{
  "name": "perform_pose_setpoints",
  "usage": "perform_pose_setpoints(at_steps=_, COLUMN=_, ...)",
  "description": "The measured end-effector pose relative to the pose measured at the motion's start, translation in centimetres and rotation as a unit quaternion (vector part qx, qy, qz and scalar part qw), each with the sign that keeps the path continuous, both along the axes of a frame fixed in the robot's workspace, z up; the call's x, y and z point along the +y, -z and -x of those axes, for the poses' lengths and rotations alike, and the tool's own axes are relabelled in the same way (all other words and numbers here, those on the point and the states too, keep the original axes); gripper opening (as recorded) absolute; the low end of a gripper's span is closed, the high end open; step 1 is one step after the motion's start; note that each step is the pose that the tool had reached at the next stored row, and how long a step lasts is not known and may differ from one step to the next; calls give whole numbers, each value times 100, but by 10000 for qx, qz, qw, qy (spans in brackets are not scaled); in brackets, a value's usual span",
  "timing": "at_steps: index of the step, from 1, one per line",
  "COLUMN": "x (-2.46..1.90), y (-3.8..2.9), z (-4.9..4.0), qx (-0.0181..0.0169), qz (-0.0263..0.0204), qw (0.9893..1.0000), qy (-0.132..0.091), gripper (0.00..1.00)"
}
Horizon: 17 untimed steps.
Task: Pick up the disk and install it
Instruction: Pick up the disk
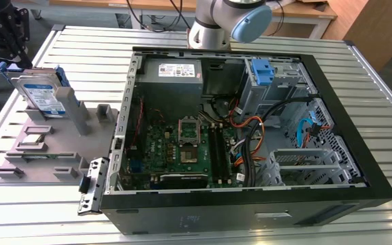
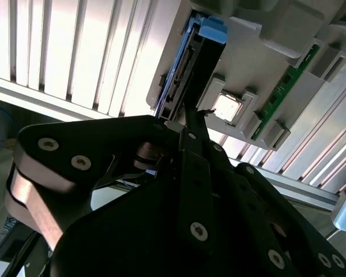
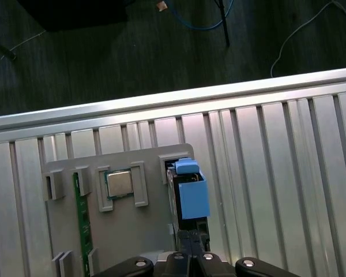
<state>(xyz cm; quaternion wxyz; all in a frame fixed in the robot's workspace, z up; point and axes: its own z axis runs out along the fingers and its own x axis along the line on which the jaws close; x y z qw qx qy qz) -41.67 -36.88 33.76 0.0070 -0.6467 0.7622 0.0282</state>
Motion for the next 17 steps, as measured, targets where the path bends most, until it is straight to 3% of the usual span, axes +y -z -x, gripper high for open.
perform_pose_setpoints(at_steps=17, x=0, y=16, z=-1, qx=-7, qz=0, qw=10000, qy=0, gripper=11)
